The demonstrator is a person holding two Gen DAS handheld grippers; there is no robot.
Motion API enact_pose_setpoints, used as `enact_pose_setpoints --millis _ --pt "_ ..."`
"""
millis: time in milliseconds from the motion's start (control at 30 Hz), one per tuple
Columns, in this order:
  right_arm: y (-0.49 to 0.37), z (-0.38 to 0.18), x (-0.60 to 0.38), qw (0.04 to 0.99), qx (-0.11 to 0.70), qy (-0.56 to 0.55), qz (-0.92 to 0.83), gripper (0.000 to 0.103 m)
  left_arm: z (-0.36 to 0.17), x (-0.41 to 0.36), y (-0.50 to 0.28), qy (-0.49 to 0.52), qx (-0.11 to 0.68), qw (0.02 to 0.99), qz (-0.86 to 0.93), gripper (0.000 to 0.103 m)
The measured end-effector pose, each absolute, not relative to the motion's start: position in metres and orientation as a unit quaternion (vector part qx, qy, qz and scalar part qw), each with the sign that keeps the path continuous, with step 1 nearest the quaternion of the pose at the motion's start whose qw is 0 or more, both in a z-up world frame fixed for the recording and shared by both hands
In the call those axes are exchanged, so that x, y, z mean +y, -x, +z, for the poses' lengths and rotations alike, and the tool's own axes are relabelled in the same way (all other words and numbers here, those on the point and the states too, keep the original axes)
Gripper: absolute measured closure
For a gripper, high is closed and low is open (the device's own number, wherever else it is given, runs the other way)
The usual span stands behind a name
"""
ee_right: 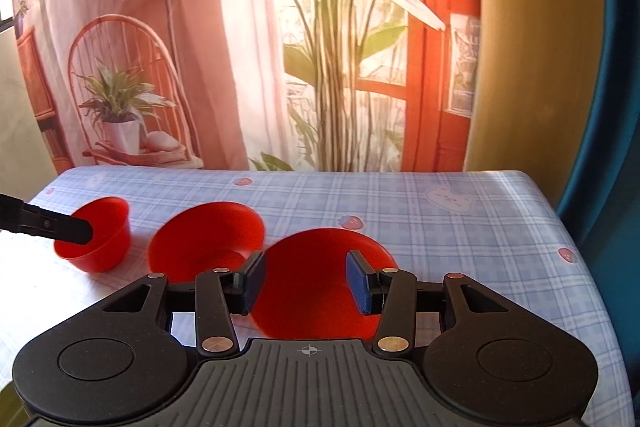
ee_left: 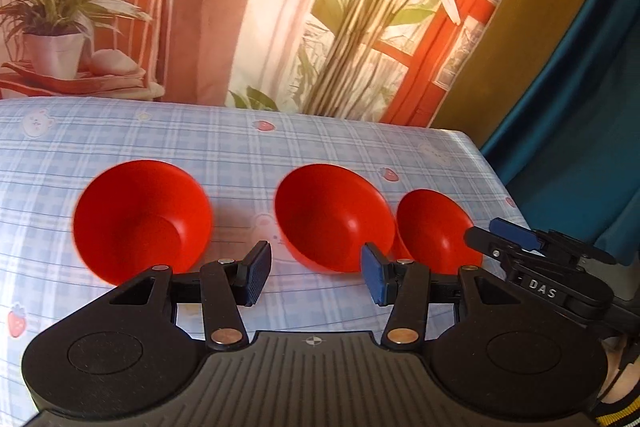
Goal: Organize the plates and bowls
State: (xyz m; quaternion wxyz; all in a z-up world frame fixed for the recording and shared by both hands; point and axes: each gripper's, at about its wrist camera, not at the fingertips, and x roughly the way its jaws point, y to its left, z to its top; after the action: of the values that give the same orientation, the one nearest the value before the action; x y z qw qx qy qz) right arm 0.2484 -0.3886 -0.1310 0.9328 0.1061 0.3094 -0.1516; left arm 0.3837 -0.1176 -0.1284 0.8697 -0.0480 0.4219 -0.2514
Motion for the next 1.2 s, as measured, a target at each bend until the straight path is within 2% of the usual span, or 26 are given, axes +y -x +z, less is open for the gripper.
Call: enact_pose_setpoints --millis 133,500,633,700,1200 --pt "-0.241 -0.15 -0.411 0.926 0.313 -0.114 -0.176 0.062 -0.141 -0.151 -0.382 0.045 0.432 0.855 -0.283 0.052" --pt "-0.223 -0.186 -0.43 0.92 0.32 -0.155 -0.167 0.085 -0.17 -0.21 -0.389 0.021 0.452 0.837 -0.306 0.073" --pt "-0.22 -0.192 -0.433 0.919 0.318 -0.167 -0.16 0.086 -0.176 -0.22 -0.39 0.013 0.455 0.835 -0.31 0.075" --pt "-0.22 -0.194 -0.433 0.919 0.318 -0.171 -0.158 0.087 -0.178 -0.224 -0.39 0.004 0.453 0.835 -0.312 0.087" --pt "-0.214 -0.166 -0.424 0.93 0.288 -0.174 -0.152 0.088 -0.16 -0.211 -0.38 0.004 0.43 0.846 -0.315 0.088"
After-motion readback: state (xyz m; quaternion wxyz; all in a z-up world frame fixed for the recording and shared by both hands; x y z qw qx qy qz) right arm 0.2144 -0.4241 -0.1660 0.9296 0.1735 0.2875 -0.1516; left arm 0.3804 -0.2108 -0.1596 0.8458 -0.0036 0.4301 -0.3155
